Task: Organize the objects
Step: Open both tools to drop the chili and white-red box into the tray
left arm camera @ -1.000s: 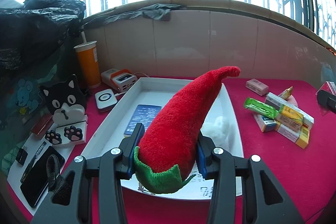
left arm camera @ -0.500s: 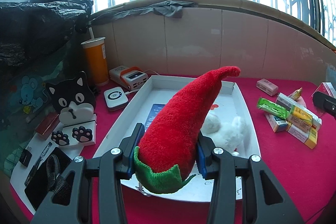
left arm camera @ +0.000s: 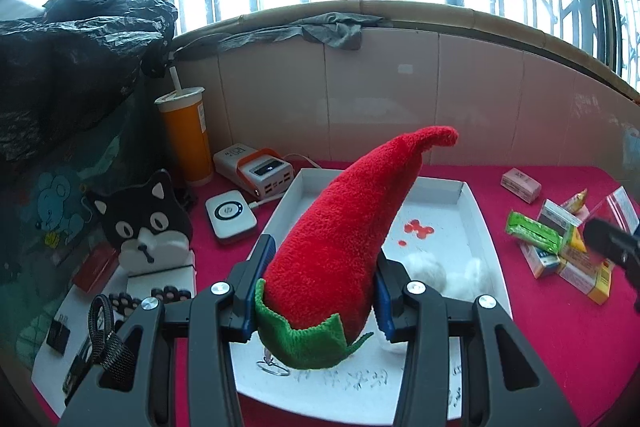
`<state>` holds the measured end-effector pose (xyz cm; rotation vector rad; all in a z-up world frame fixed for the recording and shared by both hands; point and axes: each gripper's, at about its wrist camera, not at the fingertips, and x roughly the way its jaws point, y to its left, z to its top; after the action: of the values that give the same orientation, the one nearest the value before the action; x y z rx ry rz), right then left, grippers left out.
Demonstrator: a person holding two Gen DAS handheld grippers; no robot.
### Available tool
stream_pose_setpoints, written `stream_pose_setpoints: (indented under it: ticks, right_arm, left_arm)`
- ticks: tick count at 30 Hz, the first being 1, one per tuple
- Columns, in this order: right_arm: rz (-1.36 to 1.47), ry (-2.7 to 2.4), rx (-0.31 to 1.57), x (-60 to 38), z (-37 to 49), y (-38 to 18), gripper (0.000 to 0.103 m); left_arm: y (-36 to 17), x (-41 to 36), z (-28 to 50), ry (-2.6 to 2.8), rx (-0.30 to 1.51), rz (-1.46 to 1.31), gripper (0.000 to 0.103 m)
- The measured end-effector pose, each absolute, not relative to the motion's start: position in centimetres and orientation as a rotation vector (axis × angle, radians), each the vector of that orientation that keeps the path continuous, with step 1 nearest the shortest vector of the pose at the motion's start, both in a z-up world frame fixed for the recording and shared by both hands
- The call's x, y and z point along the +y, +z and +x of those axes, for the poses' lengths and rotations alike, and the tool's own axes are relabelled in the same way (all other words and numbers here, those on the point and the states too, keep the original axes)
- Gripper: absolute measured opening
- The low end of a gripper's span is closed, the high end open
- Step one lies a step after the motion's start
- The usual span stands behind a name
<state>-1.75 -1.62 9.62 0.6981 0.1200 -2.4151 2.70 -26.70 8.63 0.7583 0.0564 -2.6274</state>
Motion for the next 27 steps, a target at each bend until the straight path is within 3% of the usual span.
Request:
stream_pose_setpoints:
  ticks: [14,18,27]
  right_arm:
    - [0.753,-2.346,0.171,-6.9,-4.9,9.6,0.056]
    - [0.809,-2.327,0.266,-9.4,-7.3,8.2,0.056]
    - [0.900,-2.319,0.282,-12.7,-10.1,5.0,0.056]
  left_arm:
    - [9.8,-29.1,-3.8,-2.745,0.115,0.911,0.043]
    - [9.3,-29.5,-5.9,-2.765,0.141,0.950,0.043]
    - [8.2,-29.8,-8.8,-2.708,0.135,1.001,0.044]
